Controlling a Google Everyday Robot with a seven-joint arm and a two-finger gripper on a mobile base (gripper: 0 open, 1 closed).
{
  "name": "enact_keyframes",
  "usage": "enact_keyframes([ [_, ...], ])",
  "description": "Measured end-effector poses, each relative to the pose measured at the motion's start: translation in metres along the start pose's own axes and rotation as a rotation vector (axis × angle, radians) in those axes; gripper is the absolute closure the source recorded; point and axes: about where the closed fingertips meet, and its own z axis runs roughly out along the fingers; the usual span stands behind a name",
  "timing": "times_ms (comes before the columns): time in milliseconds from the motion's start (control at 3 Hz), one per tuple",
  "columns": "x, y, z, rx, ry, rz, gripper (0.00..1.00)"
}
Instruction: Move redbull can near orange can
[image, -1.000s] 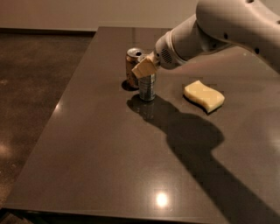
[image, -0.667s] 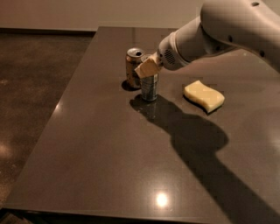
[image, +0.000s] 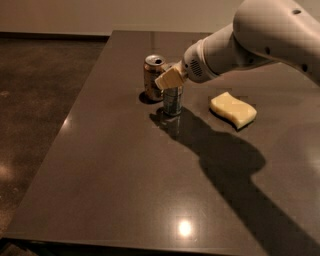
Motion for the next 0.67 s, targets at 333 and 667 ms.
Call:
enact_keyframes([
  [333, -0.0013, 0.0015, -0.0003, -0.001, 0.000, -0.003, 0.00],
  [667, -0.0013, 0.0016, -0.0003, -0.001, 0.000, -0.003, 0.00],
])
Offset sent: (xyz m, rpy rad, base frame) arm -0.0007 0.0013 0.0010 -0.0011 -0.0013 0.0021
